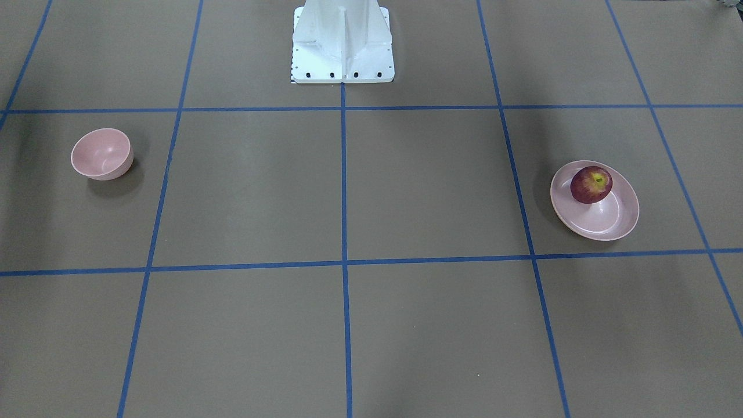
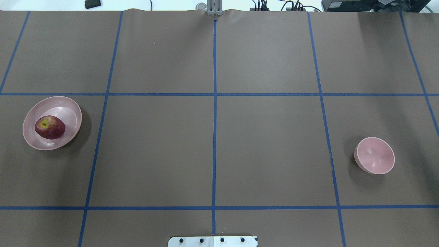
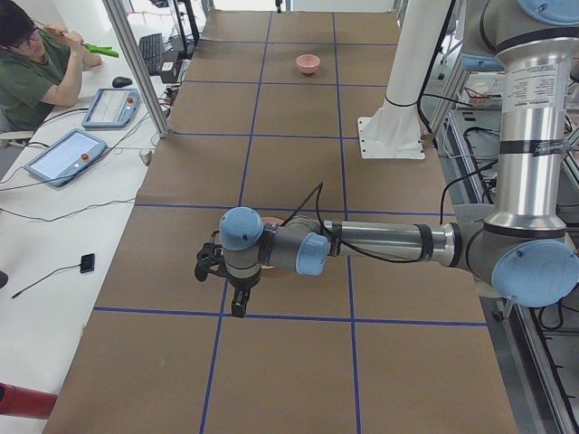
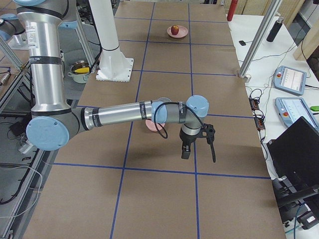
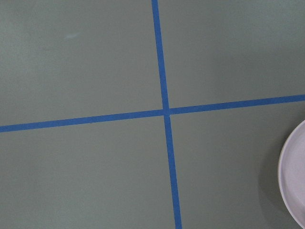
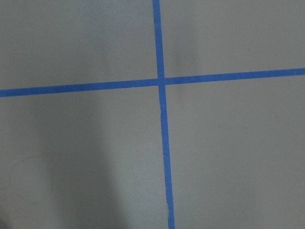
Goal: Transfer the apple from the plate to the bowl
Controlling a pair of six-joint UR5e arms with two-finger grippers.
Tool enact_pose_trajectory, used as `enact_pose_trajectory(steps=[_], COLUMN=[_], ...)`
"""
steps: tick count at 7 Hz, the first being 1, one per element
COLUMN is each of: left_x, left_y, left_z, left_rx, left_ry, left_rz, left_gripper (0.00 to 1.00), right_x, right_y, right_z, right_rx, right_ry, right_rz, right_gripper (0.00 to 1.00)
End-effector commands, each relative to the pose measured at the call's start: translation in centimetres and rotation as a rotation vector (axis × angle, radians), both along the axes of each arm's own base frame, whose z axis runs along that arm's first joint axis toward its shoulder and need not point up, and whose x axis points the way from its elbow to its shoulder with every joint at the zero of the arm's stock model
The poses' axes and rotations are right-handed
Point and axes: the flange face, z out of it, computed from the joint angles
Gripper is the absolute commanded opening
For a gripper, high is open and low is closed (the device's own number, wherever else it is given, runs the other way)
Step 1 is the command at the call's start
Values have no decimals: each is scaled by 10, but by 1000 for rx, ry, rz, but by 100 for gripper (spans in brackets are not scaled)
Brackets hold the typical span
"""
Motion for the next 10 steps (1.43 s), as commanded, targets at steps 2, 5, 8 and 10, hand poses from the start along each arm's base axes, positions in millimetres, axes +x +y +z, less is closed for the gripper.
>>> enact_pose_trajectory(steps=[2,5,8,10], left_x=[0,11,16,16], left_y=[-1,-5,-7,-9], left_z=[-1,-24,-32,-36], left_rx=[4,44,54,63], left_ry=[-23,-22,-10,-8], left_rz=[-3,13,19,21], left_gripper=[99,99,99,99], right_x=[-53,-135,-188,-198], right_y=[-10,44,110,118], right_z=[-28,-58,-26,5], right_rx=[111,241,231,180], right_ry=[-121,-271,-350,-323], right_rz=[-88,-219,-221,-247], right_gripper=[100,100,100,100])
